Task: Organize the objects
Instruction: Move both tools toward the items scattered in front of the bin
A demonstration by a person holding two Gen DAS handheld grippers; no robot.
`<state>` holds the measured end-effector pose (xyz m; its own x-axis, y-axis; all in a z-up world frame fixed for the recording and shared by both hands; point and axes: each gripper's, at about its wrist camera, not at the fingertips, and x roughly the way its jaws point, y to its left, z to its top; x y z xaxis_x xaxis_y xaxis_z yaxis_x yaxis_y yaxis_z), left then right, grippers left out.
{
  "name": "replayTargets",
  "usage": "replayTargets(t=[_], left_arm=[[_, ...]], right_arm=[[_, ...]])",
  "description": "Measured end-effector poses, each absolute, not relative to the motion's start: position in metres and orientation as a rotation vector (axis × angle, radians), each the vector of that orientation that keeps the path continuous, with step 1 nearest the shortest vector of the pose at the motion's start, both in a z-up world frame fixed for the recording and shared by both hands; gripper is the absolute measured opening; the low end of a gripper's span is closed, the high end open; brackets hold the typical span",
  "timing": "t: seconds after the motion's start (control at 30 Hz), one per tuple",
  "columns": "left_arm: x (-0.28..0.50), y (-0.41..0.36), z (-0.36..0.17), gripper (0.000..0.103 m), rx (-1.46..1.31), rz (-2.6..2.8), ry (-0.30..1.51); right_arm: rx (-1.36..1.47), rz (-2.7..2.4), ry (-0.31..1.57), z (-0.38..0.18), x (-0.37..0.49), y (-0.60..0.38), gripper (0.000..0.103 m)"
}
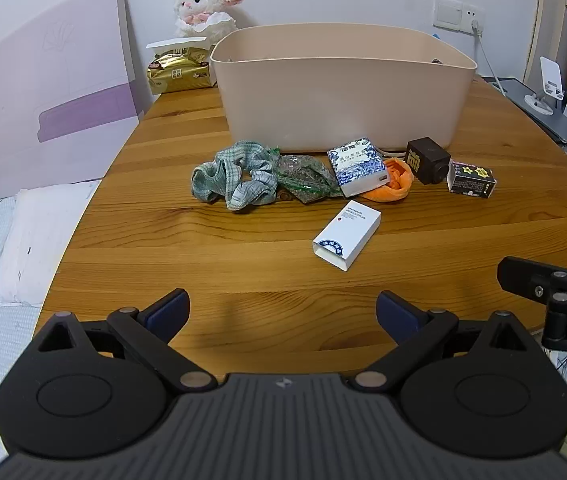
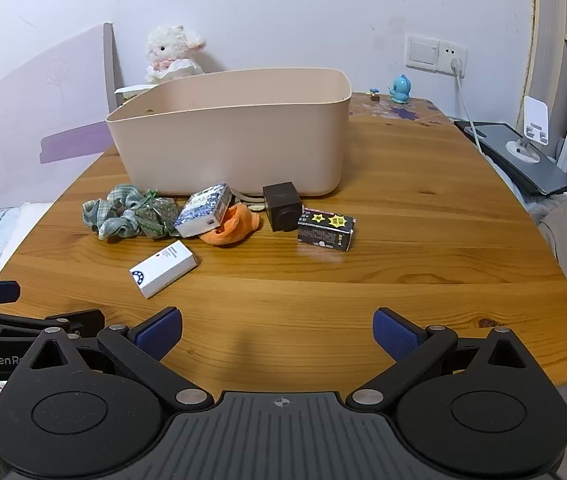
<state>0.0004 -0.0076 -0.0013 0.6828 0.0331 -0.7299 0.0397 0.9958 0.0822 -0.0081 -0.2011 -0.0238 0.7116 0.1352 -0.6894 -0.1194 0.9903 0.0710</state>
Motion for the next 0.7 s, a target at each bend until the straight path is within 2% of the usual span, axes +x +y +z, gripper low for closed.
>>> replayTargets(t=[0.7], left_arm=[[0.0025,-0.0112,-0.0021,0.100,0.111,-0.011,0.825]], right_arm=[[0.031,0.148,0.776,-0.0258,-0.0046,-0.2048,0.103]])
